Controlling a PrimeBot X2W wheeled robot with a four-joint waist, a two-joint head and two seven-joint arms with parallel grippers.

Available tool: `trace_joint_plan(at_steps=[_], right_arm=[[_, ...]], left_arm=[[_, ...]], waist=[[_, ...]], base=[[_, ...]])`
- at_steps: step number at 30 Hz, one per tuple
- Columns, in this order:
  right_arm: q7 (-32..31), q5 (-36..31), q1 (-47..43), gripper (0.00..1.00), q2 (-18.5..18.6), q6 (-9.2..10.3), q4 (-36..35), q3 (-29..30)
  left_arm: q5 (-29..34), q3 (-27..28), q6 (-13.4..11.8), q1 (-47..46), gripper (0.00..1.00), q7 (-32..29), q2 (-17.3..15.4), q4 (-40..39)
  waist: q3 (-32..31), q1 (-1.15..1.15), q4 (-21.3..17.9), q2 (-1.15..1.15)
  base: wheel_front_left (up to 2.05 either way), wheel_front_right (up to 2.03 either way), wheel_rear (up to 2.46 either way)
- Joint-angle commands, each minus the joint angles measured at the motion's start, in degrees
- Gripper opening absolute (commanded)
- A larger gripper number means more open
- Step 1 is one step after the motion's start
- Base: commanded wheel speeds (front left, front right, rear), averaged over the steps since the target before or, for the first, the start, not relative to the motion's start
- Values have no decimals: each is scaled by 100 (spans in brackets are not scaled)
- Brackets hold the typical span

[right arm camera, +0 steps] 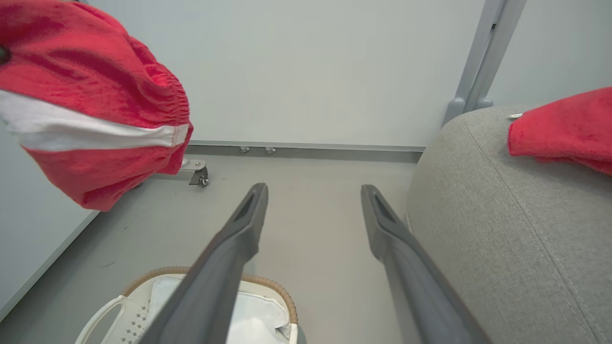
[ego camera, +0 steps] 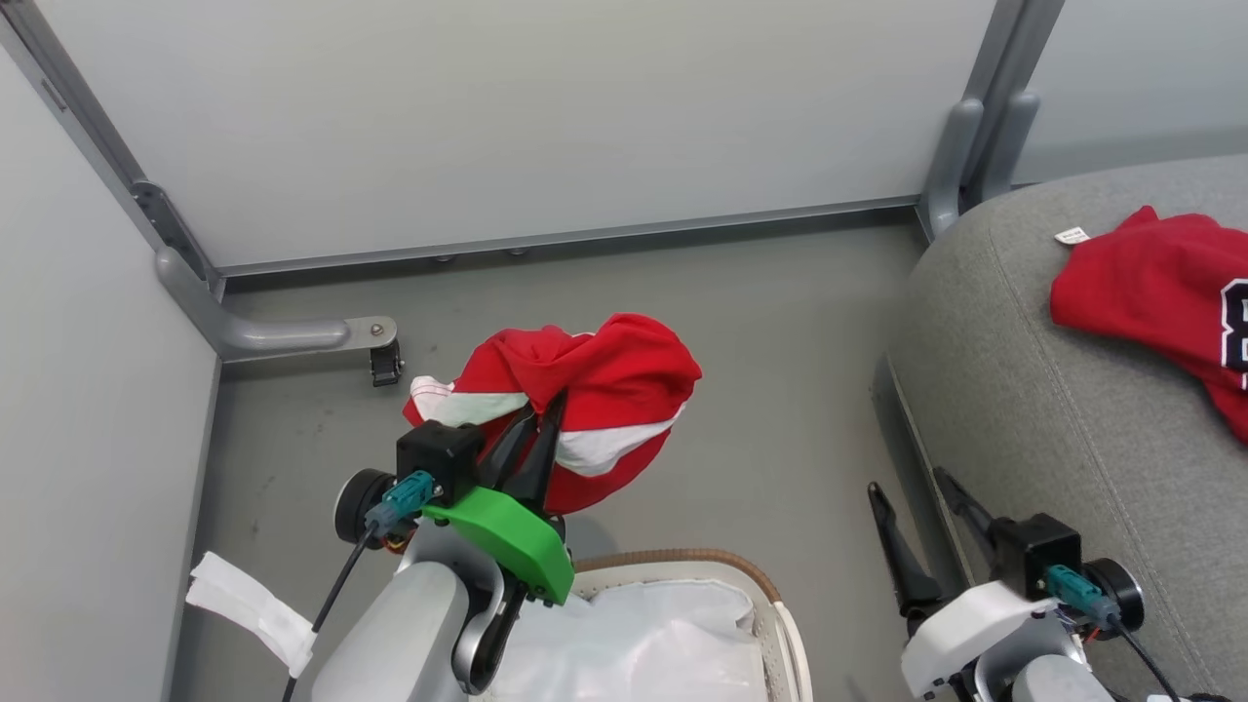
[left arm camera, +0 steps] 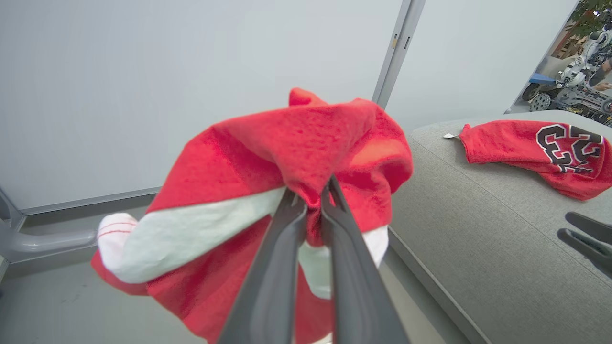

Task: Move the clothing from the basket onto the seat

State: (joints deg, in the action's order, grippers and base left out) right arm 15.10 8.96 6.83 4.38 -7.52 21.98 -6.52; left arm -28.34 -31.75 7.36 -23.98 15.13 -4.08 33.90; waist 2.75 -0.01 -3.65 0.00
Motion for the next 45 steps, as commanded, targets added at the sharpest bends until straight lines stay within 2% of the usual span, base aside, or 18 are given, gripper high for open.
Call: trace_joint_plan(at_steps=[1,5,8,13,15,23,29,30,31,32,33,38,39,40,45], right_arm=[[8,-4,-64,100,30,6,-55,-138],[9,-35,66,100,83,6,-292,-810],[9,-75,336,100,93,7,-513,-1563],[9,-5,879,100,51,6,-538,-2395],[8,-106,1063,100,23,6,-353,-2523],[6,-599,1583,100,-124,6,497,-2412],[6,-209,1818,100,-128,6,826,-2635],[6,-163,1856,89,-128,6,841,-2663],[6,-72,1880,45,-136,6,849,-2692],[6,-31,1895,18,-134,6,864,-2704],[6,40,1912,0,-131,6,871,-2717],[11,175,1870,0,-129,6,917,-2607],[12,211,1821,0,-130,8,924,-2549],[12,229,1774,0,-123,8,937,-2484],[11,207,1460,0,-129,7,892,-2027]], left_arm=[[25,12,13,45,0,3,34,-80],[74,10,13,-12,0,2,52,-261],[86,-15,13,-42,0,3,76,-337],[10,-179,13,-74,0,3,100,-393],[-49,-287,14,-99,0,3,103,-421],[-527,-932,14,-162,0,2,110,-632],[-819,-1333,15,-202,0,2,111,-695],[-881,-1370,15,-188,0,2,112,-702],[-935,-1411,15,-169,0,2,112,-703],[-949,-1442,15,-162,0,2,113,-694],[-979,-1475,15,-156,0,2,113,-686],[-1016,-1504,-19,-123,0,-2,106,-520],[-1017,-1447,-31,-128,27,-2,104,-502],[-998,-1430,-33,-130,100,-1,103,-473],[-702,-1222,-60,-77,100,-1,107,-380]], waist=[[-173,1,148,0],[-182,1,199,0],[-156,1,239,0],[-133,1,380,0],[-121,1,470,0],[-100,1,930,0],[-74,1,1190,0],[-71,1,1205,0],[-68,1,1221,0],[-65,1,1228,0],[-58,1,1233,0],[-26,1,1087,0],[-18,1,1007,0],[-14,1,941,0],[0,1,341,0]], base=[[0,0,0],[0,0,0],[0,0,0],[0,0,0],[0,0,0],[0,0,0],[0,0,0],[0,0,0],[0,0,0],[0,0,0],[0,0,0],[0,0,0],[0,0,0],[0,0,0],[0,0,0]])
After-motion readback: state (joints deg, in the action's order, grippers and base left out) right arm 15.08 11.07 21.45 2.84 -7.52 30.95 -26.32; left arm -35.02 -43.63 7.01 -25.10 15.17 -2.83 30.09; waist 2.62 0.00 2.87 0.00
